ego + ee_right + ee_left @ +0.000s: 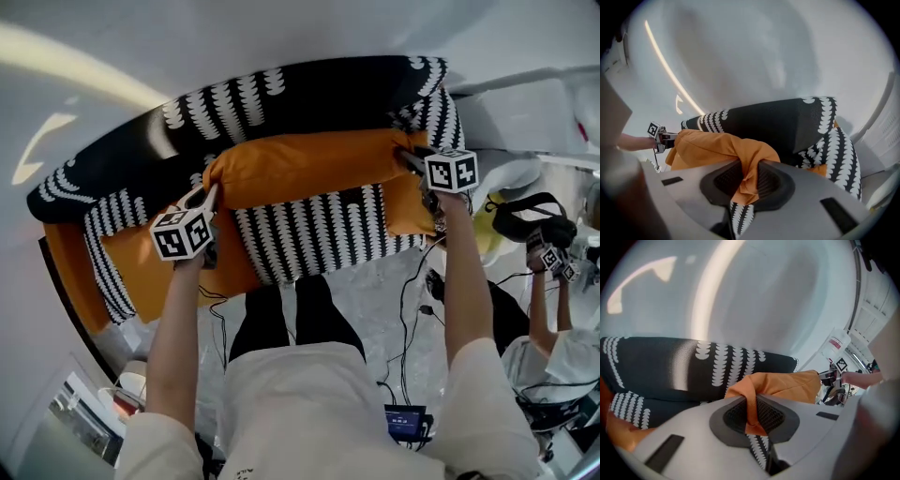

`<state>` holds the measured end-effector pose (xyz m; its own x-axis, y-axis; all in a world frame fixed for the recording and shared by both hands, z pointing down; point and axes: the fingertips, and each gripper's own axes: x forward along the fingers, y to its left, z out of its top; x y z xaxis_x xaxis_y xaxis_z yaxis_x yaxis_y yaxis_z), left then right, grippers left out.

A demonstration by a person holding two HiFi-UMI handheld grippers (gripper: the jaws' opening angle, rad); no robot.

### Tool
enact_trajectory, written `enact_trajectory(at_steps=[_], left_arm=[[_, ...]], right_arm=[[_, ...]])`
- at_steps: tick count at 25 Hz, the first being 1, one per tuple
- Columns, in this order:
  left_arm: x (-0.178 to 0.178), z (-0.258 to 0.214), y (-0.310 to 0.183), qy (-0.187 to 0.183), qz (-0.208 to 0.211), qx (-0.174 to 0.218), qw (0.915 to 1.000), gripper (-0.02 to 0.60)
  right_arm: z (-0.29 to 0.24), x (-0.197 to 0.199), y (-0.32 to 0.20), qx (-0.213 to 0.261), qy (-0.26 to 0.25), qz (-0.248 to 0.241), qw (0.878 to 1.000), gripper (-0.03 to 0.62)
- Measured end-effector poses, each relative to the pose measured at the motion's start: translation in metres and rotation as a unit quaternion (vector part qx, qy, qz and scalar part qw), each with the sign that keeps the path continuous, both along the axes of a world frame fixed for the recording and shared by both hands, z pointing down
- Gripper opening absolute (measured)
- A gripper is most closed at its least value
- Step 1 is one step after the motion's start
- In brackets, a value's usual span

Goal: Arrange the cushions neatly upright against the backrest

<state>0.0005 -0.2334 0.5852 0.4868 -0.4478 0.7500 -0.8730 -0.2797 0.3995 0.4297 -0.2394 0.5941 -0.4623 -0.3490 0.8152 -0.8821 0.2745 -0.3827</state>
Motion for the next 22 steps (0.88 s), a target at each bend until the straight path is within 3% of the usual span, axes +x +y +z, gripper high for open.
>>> enact_trajectory(at_steps=[13, 17, 22], left_arm=[[-0.014, 0.017, -0.109, -0.024, -0.088, 0.023, 0.9956, 0.046], [-0.01, 0.02, -0.13, -0.035, -0.11, 0.028, 0.9929, 0.048], [-0.005, 0.013, -0.128, -0.061, -0.097, 0.045, 0.9924, 0.058]], right_arm=[[0.026, -0.007, -0.134, 0.06, 0.003, 0.003, 0.998, 0.081], [0.03, -0.001, -0.15, 0.079, -0.017, 0.037, 0.996, 0.089], [0.025, 0.007, -0.149, 0.106, -0.014, 0.03, 0.994, 0.1]])
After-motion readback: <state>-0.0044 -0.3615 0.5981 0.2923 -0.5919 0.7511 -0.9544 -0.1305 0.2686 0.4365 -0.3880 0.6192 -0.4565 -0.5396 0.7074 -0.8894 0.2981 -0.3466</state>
